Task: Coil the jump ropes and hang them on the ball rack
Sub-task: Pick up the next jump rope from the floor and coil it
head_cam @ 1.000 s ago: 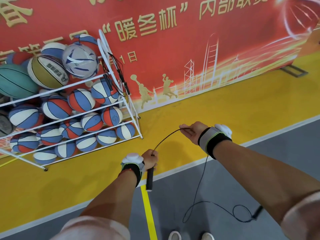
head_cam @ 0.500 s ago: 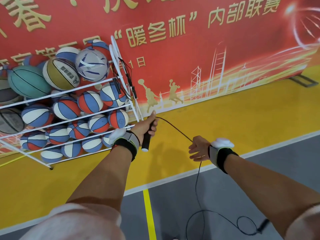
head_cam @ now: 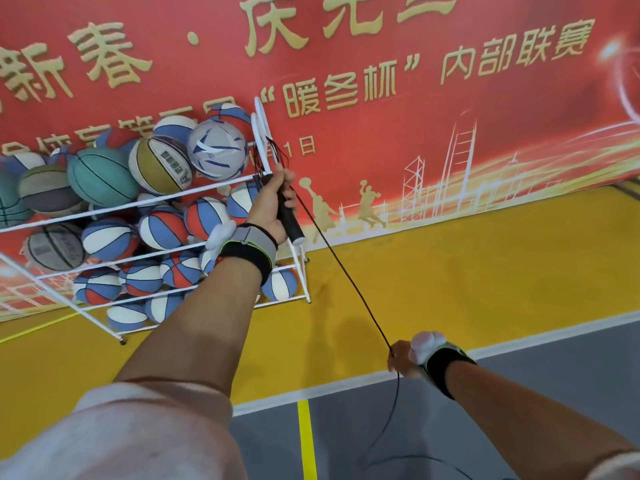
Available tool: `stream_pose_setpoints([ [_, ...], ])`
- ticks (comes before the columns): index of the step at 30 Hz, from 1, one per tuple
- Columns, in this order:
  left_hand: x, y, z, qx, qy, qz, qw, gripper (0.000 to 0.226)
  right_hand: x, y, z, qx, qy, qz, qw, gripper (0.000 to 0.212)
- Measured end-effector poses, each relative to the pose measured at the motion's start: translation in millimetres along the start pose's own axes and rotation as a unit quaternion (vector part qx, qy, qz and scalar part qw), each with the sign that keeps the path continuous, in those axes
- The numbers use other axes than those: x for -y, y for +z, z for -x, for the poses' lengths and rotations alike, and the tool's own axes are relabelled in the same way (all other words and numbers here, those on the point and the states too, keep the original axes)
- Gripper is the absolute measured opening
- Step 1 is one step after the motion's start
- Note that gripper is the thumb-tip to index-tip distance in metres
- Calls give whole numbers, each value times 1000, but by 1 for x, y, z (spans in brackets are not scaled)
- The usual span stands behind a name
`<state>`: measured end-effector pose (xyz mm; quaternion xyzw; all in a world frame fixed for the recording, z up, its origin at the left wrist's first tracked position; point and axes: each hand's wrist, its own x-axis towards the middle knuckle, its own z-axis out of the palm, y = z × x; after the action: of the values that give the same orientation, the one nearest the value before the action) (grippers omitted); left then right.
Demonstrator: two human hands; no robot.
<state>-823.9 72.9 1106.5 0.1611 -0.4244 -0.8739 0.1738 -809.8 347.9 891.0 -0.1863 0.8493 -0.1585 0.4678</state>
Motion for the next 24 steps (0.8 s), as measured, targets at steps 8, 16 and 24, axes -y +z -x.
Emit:
stream_pose_setpoints([
  [8, 49, -43, 4, 4, -134, -237, 962, 21, 93, -36, 4, -129, -102, -308, 937, 12],
  [16, 117, -66, 39, 60, -304, -222, 924, 36, 153, -98, 14, -194, -83, -531, 821, 37],
  [24, 123, -70, 42, 147, -328, -158, 920, 30, 140, -125, 22, -216, -72, -561, 796, 38],
])
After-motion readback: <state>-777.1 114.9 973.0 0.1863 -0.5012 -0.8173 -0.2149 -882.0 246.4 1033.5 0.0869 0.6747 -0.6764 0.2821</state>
